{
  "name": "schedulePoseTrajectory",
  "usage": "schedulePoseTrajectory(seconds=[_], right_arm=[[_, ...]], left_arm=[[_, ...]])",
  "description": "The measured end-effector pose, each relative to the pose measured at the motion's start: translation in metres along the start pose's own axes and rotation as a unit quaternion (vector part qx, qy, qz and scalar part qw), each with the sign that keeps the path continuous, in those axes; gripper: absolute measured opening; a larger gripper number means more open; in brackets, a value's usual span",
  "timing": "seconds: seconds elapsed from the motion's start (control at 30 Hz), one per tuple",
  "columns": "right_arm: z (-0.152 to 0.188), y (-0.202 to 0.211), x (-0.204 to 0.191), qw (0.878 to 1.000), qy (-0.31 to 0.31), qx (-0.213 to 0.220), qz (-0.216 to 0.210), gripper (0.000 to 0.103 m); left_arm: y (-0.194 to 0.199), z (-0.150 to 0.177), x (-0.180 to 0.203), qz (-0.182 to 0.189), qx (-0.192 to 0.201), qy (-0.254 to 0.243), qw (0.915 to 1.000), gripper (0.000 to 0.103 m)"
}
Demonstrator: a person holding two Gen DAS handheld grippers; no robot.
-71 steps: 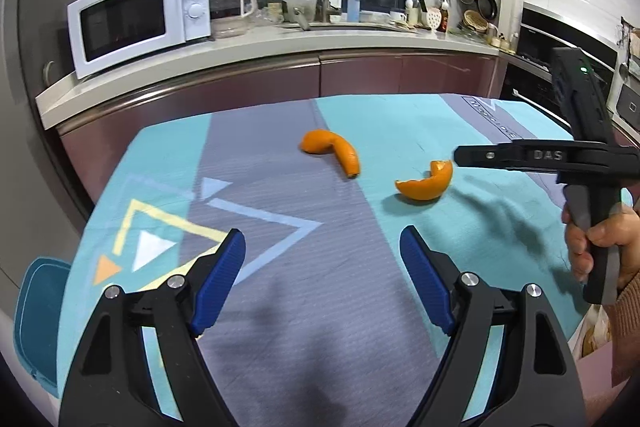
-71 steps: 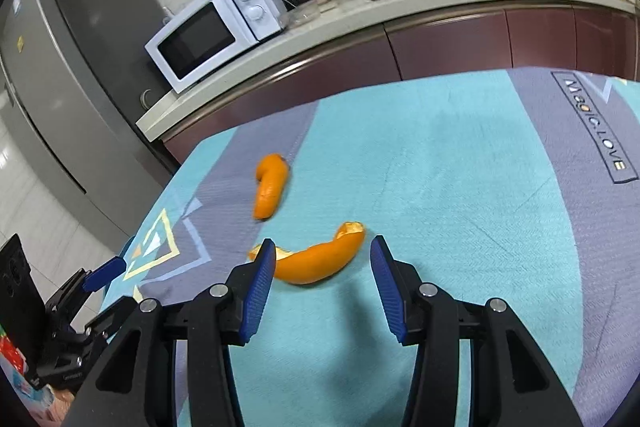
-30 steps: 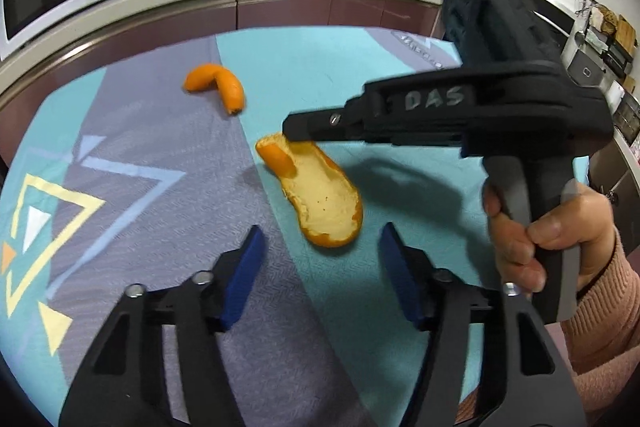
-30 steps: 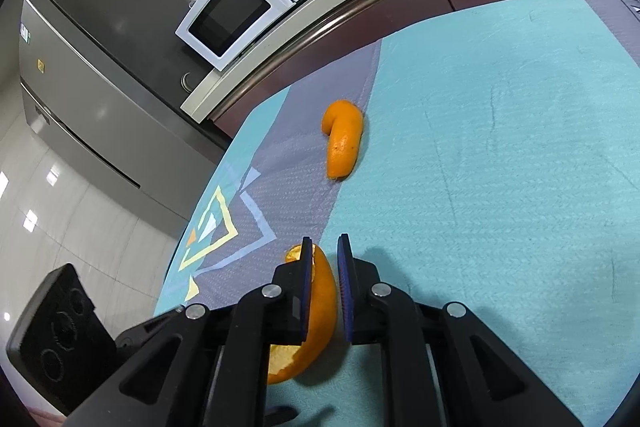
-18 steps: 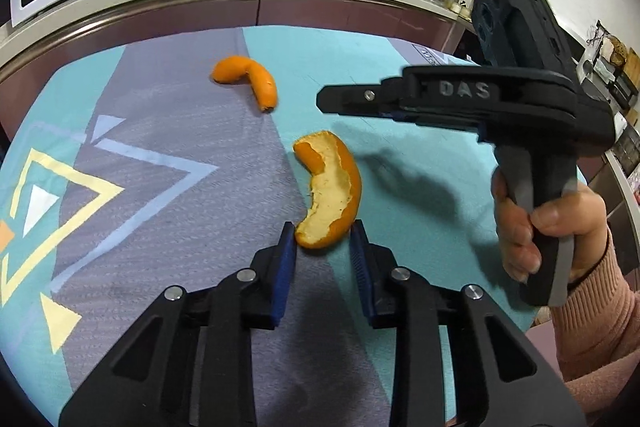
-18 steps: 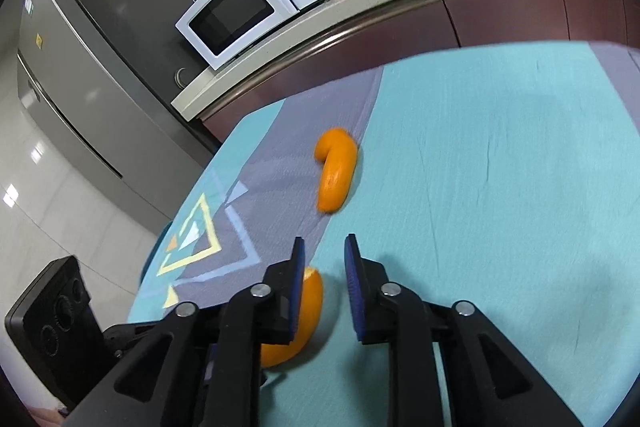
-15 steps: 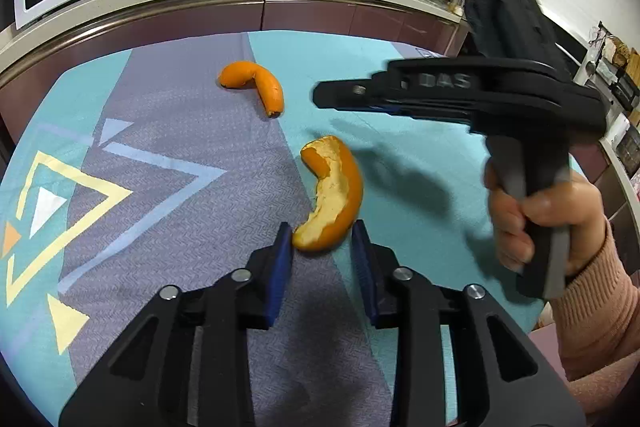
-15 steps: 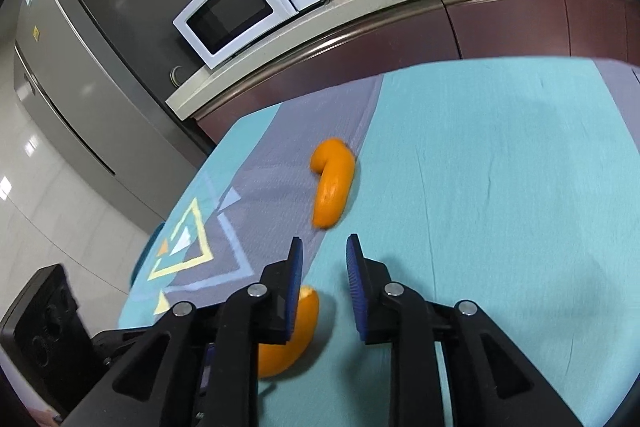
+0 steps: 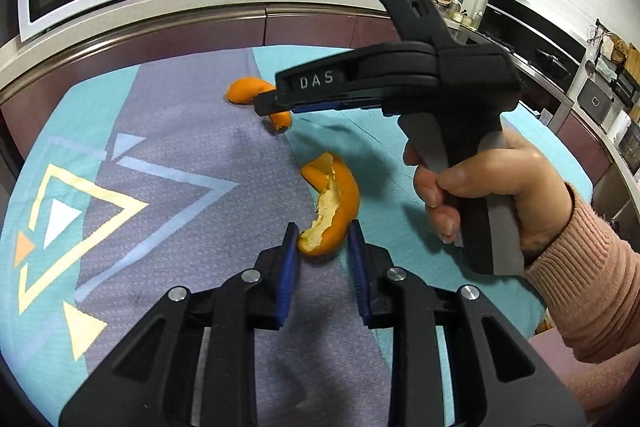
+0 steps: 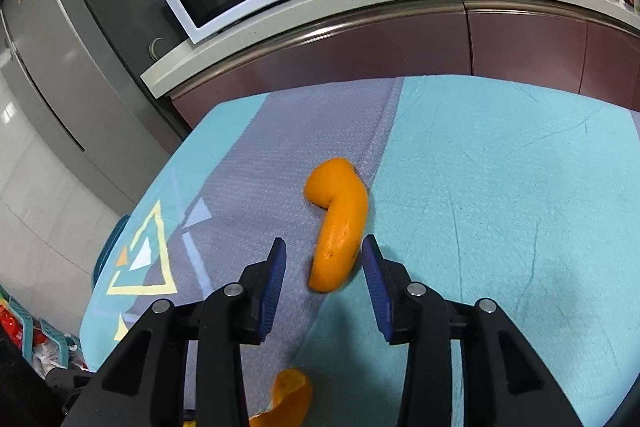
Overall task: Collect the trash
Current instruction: 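Grasp the curled orange peel with the right gripper, then grasp the broken orange peel with the left gripper while the right lifts its peel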
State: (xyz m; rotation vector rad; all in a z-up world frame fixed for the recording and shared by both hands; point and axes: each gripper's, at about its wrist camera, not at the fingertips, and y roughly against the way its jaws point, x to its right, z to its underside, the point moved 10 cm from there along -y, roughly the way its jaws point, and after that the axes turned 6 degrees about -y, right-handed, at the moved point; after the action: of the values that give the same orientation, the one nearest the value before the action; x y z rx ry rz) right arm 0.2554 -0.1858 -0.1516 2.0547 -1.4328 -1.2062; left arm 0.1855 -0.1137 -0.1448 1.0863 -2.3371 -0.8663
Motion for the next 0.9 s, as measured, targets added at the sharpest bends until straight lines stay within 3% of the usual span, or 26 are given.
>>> schedulePoseTrajectory(seconds=[0.07,0.17,0.9], right_arm=[[0.001,-0.002,0.002,1.000,-0.002,-0.001,0.003,0.023],[0.001,-0.002,0.005,1.000,-0.006,0.000,0.003,0.021],[0.019,0.057,0.000,0.998,-0.018,0.039,-0.054,0.017]], left_arm=[[0.003,0.001,0.000,-0.002,0.003,0.000,1.0000,0.024],[0.007,0.002,0.000,-0.004,0.005,0.001,1.0000,0.024],[0.047,0.006,-0.020,-0.044,0.024,0.018,0.9986,0.021]])
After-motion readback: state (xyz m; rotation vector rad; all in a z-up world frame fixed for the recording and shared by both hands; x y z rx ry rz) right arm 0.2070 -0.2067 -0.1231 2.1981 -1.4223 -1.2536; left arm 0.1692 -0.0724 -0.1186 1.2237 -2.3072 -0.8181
